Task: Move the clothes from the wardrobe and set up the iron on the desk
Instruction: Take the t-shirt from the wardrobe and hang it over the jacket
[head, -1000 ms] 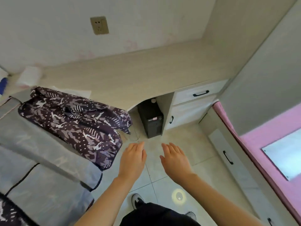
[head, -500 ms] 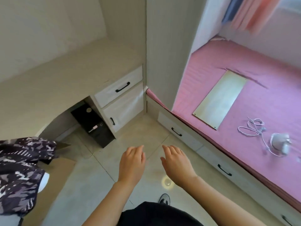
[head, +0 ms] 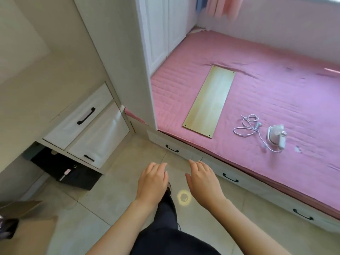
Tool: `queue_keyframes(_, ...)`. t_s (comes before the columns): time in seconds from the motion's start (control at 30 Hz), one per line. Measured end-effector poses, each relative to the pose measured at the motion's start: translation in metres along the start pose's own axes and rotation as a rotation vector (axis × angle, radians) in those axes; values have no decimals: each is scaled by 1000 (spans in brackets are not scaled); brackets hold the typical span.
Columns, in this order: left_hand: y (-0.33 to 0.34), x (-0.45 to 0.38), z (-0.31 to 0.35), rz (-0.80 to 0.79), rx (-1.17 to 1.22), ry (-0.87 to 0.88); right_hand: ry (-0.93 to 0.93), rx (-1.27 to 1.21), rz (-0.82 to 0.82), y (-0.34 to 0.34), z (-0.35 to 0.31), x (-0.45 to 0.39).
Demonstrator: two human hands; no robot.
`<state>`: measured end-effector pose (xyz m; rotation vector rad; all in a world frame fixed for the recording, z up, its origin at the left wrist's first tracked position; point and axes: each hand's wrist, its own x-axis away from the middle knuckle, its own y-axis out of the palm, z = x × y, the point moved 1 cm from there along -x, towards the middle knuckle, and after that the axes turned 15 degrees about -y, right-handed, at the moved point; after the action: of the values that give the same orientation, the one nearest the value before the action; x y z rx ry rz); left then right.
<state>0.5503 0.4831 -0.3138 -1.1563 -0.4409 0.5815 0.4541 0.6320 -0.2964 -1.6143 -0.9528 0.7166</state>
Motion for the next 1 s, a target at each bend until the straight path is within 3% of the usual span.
queue_keyframes(0.23, 15, -93, 32, -10, -21, 88, 86, 54, 48, -15, 64, -57)
queue_keyframes(0.63, 9, -256, 67, -1, -43, 134, 18, 75, 50, -46, 136, -208)
queue_keyframes(1.0, 15, -346, 91, -46, -58, 0, -106, 66, -8, -58, 195, -303)
